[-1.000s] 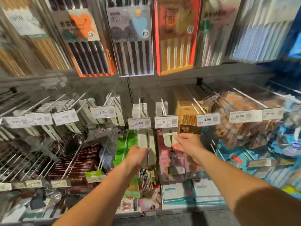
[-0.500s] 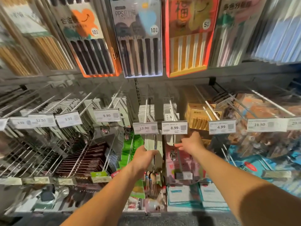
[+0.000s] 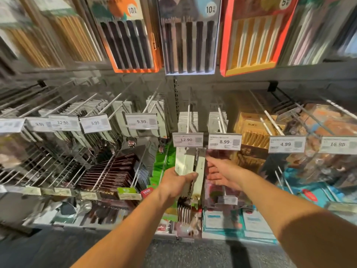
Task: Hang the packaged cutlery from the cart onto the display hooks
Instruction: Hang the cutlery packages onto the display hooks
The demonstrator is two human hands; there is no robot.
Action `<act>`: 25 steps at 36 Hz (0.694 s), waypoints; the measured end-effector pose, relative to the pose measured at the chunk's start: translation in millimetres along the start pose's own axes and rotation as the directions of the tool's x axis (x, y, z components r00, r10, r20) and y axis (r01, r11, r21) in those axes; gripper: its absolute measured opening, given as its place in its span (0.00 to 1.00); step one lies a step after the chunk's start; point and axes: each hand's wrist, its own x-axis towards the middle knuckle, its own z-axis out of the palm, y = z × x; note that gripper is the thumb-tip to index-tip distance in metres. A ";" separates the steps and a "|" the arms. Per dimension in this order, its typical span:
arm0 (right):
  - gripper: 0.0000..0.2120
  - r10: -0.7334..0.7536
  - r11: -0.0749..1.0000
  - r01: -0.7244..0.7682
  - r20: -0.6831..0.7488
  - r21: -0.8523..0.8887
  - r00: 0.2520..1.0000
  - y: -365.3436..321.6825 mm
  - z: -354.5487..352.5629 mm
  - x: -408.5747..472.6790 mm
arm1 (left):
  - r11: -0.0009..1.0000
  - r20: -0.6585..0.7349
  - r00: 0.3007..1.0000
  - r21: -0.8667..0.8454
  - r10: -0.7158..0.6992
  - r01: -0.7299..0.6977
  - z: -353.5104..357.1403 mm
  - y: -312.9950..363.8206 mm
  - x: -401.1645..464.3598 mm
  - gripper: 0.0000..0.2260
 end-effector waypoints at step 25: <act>0.23 -0.062 0.977 0.043 0.083 0.210 0.995 67.8 142.2 -114.7 | 0.993 -0.098 0.995 0.117 -0.003 0.015 -119.0 -70.9 -92.5 0.39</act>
